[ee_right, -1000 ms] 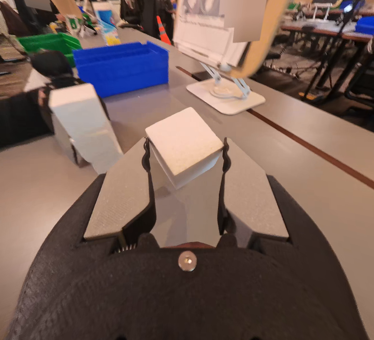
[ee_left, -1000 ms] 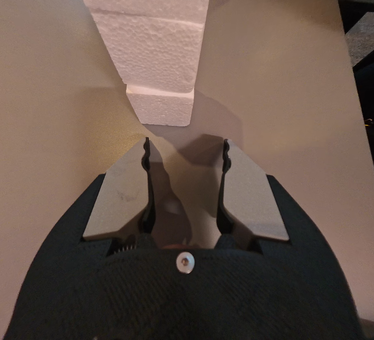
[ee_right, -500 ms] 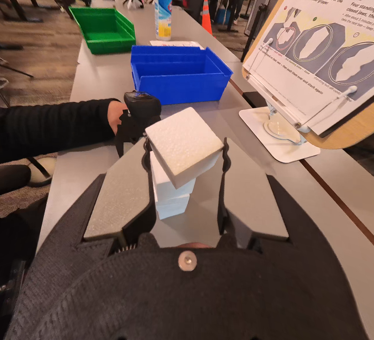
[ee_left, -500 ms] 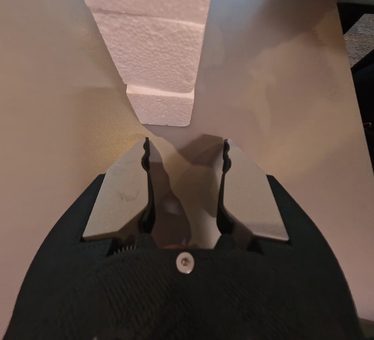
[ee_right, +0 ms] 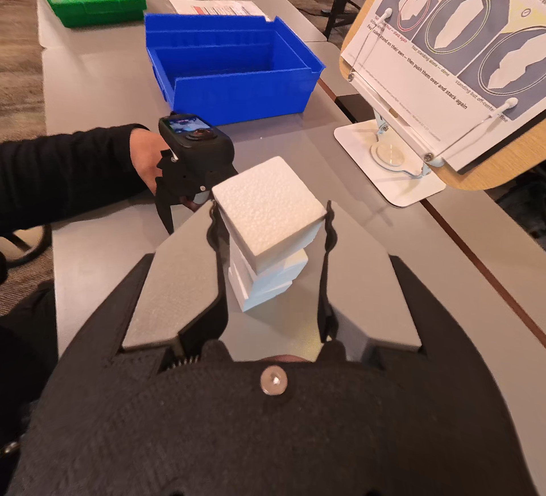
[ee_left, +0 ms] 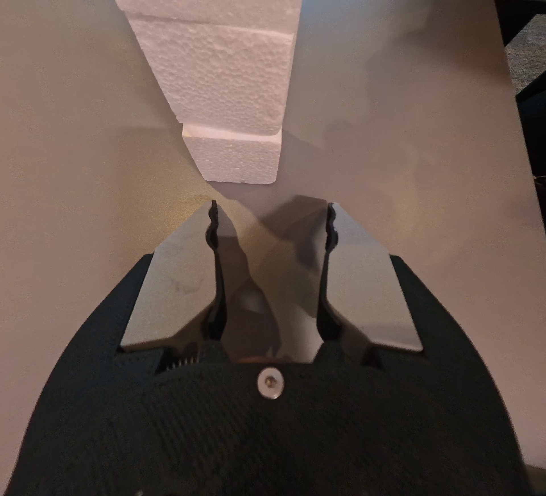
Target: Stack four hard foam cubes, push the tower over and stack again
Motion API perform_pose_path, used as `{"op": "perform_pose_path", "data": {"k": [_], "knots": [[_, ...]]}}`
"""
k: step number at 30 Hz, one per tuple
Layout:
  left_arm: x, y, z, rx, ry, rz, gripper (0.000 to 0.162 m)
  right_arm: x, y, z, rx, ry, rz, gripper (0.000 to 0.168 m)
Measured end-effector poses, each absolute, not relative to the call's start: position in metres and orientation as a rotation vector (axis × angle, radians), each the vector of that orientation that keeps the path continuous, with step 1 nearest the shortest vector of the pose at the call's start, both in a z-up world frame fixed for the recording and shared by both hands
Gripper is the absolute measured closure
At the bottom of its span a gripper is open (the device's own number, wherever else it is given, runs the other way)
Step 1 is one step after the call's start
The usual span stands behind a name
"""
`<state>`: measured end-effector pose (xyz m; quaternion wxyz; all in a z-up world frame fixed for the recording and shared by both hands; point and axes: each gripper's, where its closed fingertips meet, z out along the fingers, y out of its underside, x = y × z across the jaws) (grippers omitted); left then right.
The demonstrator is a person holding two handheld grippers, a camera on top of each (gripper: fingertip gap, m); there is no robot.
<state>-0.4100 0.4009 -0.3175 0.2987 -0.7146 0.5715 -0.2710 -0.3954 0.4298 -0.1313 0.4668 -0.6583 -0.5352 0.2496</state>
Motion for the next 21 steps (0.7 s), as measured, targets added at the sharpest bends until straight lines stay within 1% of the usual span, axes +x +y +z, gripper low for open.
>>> {"op": "perform_pose_path", "data": {"k": [8,16,21], "knots": [[-0.41,0.4,-0.318,-1.896,1.521,-0.717,0.089,-0.397,0.433,-0.14,-1.658,-1.322,0.601,0.098],[-0.41,0.4,-0.318,-1.895,1.524,-0.715,0.089,-0.394,0.436,-0.131,-1.642,-1.292,0.619,0.098],[-0.41,0.399,-0.318,-1.893,1.526,-0.714,0.088,-0.394,0.438,-0.141,-1.676,-1.299,0.608,0.098]]}}
